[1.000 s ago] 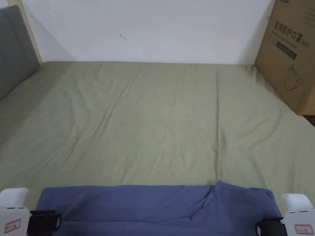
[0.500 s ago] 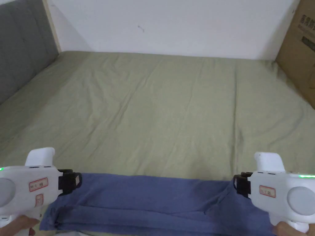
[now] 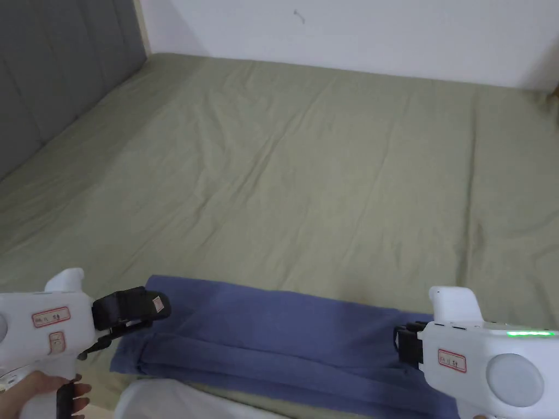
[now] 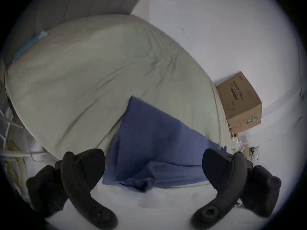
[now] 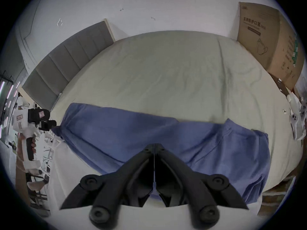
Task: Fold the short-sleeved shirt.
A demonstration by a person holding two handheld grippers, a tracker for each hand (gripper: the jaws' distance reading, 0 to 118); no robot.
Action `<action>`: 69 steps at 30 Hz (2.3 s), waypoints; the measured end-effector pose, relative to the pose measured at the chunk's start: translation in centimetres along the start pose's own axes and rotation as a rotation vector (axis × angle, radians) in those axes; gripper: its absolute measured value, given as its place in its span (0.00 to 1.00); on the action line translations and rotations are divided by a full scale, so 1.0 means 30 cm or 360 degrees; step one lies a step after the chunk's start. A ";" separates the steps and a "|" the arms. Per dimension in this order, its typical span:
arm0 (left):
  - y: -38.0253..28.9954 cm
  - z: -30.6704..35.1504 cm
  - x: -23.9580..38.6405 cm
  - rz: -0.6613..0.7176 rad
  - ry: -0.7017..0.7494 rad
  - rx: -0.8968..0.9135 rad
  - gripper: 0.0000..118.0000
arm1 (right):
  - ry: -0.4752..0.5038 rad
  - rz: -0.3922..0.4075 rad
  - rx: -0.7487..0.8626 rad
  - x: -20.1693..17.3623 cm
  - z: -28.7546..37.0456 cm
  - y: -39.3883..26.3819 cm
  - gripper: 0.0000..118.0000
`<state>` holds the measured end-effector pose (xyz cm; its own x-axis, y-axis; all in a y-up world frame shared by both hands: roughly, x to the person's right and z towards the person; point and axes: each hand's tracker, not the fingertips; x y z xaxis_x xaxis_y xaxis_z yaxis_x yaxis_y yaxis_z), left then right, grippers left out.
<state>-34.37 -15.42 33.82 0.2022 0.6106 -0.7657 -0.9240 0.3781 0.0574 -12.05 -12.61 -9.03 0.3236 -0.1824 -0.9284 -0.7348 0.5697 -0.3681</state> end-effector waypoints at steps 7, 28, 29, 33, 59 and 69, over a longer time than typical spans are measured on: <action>-0.051 -0.108 -0.071 0.0265 -0.0150 -0.0018 0.96 | 0.0035 -0.0022 -0.0051 -0.018 -0.044 0.005 0.00; 0.060 0.032 -0.070 0.0186 0.0067 0.0129 0.04 | 0.0001 -0.0192 -0.0027 0.077 0.012 -0.033 0.00; 0.070 0.048 -0.085 0.0223 0.0031 0.0151 0.04 | -0.0004 -0.0205 -0.0018 0.084 0.018 -0.037 0.00; 0.091 0.088 -0.065 0.0153 0.0042 0.0165 0.04 | -0.0005 -0.0254 -0.0010 0.131 0.027 -0.052 0.00; -0.368 -0.449 0.868 -0.0894 -0.0244 -0.0468 0.50 | -0.0042 -0.0478 0.0096 0.330 0.150 -0.127 0.00; -0.236 -0.344 0.748 -0.0646 -0.0233 -0.0254 0.51 | 0.0012 -0.0462 0.0070 0.310 0.115 -0.132 0.00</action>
<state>-26.65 -11.57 9.62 0.5913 0.5314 -0.6067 -0.7966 0.5022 -0.3365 -4.08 -13.81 -16.02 0.5120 -0.3488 -0.7849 -0.5854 0.5270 -0.6161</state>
